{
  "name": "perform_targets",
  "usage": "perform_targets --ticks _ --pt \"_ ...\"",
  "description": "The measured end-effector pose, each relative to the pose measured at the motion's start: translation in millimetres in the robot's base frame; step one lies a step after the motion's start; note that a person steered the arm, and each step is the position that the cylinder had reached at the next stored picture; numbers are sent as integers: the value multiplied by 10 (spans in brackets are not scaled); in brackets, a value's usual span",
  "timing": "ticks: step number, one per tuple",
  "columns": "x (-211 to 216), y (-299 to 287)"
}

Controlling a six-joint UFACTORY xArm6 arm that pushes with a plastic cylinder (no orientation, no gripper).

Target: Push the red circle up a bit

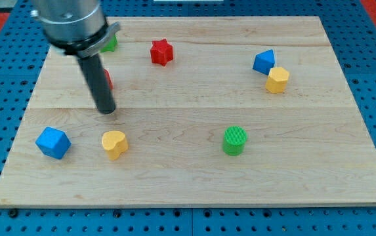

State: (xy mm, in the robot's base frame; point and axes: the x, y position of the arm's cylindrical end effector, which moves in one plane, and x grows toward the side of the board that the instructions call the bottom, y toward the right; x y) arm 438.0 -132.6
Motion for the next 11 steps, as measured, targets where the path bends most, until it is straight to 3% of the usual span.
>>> perform_targets --ticks 3,5,8,10,11 --pt "-564 63" --pt "-204 347" --pt "-185 -176" --pt "-770 -469" --pt "-770 -460"
